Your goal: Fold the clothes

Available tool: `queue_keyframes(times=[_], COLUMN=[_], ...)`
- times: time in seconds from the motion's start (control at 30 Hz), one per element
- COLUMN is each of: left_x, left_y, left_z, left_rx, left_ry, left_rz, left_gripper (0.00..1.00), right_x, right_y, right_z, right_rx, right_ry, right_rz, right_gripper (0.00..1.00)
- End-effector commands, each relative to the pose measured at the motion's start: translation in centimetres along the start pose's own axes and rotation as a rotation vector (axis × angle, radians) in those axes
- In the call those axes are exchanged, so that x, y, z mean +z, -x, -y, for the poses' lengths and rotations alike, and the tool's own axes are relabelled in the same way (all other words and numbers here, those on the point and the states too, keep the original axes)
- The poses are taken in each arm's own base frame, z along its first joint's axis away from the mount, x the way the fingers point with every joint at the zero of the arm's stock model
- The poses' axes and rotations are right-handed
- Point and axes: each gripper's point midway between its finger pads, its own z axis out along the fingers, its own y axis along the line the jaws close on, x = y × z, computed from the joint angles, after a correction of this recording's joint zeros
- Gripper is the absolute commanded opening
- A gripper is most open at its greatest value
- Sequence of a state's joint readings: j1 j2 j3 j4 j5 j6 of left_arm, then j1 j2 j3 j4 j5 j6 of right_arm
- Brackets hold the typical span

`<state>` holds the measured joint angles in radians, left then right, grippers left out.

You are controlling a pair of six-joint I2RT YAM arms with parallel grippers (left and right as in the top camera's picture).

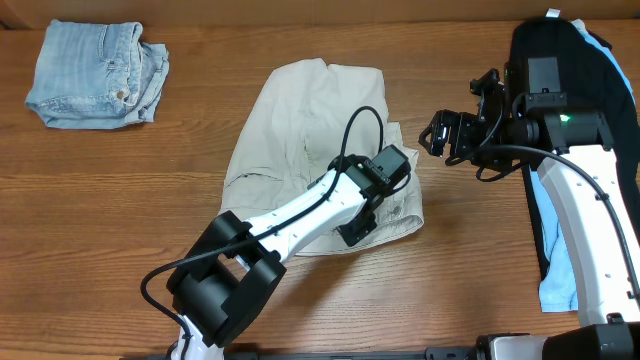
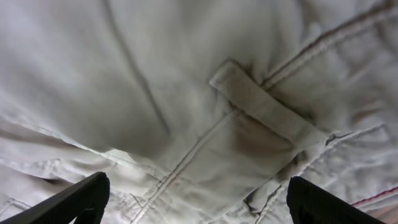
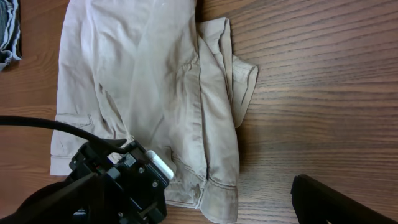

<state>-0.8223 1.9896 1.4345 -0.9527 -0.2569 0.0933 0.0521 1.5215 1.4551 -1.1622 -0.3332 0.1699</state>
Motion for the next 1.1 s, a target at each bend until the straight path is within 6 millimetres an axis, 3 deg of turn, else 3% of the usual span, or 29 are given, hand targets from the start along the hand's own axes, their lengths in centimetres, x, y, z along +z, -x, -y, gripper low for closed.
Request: queue_keyframes(times=[0.0, 0.2, 0.5, 0.87, 0.97, 1.07], left_x=[-0.3, 0.3, 1.2, 1.6, 1.7, 1.7], left_y=[-0.3, -0.7, -1.7, -1.8, -2.0, -2.1], left_z=[-0.3, -0.3, -4.0, -6.2, -6.7, -7.1], left_rx=[0.010, 0.010, -0.136, -0.214, -0.246, -0.297], left_ry=[-0.009, 0.000, 0.150, 0.159, 0.174, 0.181], left_rz=[0.009, -0.001, -0.023, -0.014, -0.015, -0.016], left_gripper=[0.93, 0.93, 0.92, 0.91, 0.87, 0.74], right_x=[-0.2, -0.2, -0.2, -0.2, -0.2, -0.2], right_y=[0.1, 0.1, 0.2, 0.3, 0.3, 0.5], right_z=[0.1, 0.1, 0.1, 0.3, 0.3, 0.3], right_rx=[-0.011, -0.011, -0.014, -0.015, -0.015, -0.018], right_ry=[-0.003, -0.003, -0.003, -0.017, -0.017, -0.015], right_rz=[0.011, 0.011, 0.012, 0.018, 0.020, 0.025], right_gripper=[1.00, 1.00, 1.00, 1.00, 1.00, 1.00])
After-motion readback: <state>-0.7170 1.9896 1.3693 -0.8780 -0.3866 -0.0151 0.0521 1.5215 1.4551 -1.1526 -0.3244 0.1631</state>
